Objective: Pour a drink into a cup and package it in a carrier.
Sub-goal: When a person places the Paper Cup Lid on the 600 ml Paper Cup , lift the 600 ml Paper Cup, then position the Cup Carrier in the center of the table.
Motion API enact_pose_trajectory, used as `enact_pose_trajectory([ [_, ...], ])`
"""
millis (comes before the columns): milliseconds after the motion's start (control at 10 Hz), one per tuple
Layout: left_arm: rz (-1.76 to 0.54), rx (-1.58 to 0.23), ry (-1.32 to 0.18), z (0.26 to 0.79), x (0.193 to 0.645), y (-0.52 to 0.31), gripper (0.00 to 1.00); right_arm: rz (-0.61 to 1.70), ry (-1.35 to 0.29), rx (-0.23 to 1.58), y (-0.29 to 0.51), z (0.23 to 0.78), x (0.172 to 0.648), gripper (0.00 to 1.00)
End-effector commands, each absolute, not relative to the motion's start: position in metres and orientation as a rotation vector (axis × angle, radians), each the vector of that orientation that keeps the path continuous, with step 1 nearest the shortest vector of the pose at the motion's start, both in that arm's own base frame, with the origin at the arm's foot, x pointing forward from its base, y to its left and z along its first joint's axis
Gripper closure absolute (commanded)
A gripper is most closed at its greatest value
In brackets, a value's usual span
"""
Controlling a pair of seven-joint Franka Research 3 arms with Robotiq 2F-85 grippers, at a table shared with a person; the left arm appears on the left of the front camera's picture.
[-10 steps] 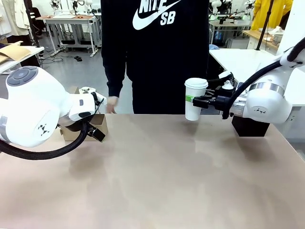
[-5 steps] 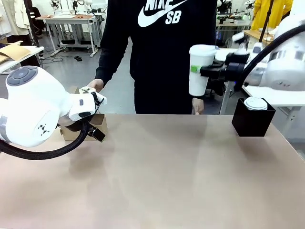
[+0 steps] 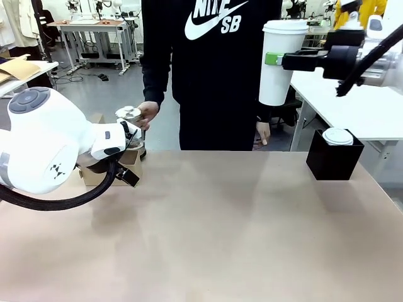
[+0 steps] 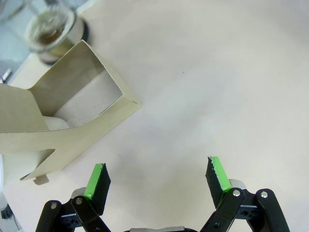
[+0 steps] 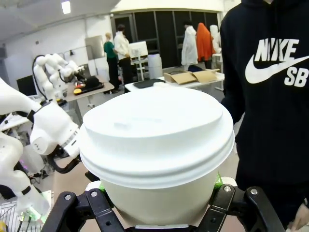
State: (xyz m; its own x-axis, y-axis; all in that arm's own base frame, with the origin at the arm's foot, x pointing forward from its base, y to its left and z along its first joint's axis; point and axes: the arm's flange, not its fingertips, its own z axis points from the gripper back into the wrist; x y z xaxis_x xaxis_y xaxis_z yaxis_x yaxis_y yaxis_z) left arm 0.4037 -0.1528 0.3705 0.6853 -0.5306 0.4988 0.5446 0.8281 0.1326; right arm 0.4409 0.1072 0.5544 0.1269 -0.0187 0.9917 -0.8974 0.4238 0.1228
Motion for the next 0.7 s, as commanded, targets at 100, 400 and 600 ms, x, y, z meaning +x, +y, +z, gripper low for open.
enact_pose_trajectory([
  [100, -0.6, -0.029, -0.55, 0.3704, 0.4036, -0.1519, 0.0, 0.798, -1.285, 0.935, 0.1072, 0.5544, 0.4409, 0.2],
  [400, -0.6, -0.029, -0.55, 0.3704, 0.4036, -0.1519, 0.0, 0.798, -1.285, 0.935, 0.1072, 0.5544, 0.4409, 0.2],
  [600, -0.6, -0.029, -0.55, 0.3704, 0.4036, -0.1519, 0.0, 0.798, -1.285, 0.935, 0.1072, 0.5544, 0.4409, 0.2],
])
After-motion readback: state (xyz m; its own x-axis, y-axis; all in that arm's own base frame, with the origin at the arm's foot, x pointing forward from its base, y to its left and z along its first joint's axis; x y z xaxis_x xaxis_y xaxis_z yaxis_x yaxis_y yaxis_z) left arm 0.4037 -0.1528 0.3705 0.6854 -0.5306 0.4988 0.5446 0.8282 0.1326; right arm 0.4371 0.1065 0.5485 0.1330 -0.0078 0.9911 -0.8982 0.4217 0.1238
